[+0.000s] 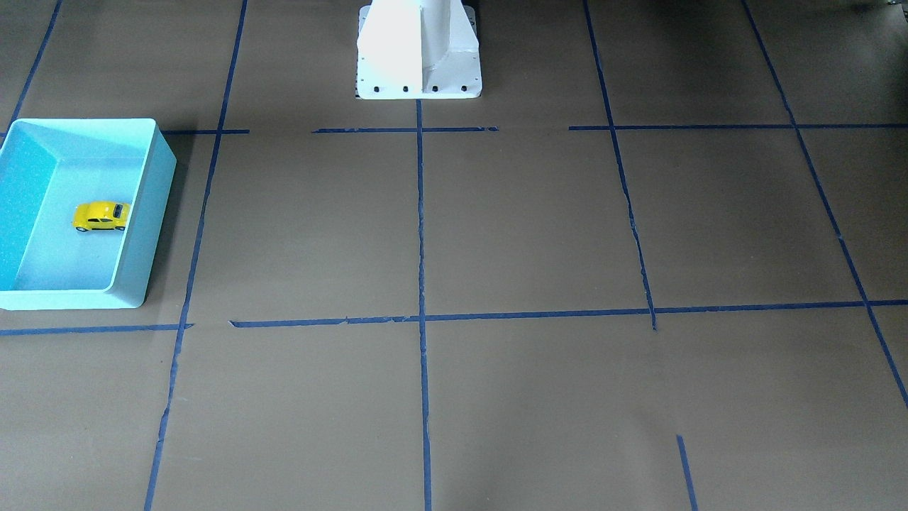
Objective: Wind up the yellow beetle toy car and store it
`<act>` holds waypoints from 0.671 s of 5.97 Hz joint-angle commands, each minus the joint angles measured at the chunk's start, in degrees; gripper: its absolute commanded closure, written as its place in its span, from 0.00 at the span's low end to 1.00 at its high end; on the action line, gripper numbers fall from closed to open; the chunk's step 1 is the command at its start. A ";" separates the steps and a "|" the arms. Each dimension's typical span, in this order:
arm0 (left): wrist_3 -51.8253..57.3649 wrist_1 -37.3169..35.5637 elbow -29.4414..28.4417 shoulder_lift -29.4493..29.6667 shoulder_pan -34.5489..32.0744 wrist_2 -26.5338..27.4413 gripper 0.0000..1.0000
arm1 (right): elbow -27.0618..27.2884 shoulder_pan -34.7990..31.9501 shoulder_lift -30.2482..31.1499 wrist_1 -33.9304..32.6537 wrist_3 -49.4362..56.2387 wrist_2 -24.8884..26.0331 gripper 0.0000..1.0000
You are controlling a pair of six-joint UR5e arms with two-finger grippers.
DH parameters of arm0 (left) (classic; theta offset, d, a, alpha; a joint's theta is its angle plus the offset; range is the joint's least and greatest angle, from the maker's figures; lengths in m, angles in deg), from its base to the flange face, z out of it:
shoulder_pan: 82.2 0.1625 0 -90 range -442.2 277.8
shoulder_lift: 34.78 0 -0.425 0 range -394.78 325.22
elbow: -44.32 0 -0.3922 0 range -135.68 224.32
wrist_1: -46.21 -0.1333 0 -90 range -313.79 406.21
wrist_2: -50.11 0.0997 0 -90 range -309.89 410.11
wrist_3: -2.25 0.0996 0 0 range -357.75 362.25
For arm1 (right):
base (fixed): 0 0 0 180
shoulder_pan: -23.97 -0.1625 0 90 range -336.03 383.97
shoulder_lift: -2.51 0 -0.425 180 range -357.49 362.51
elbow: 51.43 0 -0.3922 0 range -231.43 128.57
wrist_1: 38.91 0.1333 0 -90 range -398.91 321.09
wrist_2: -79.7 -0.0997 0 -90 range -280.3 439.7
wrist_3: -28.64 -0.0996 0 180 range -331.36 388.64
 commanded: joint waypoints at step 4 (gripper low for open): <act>-0.06 0.00 0.02 -0.05 0.00 0.03 0.00 | 2.62 3.42 -2.26 -0.59 -9.11 9.32 0.00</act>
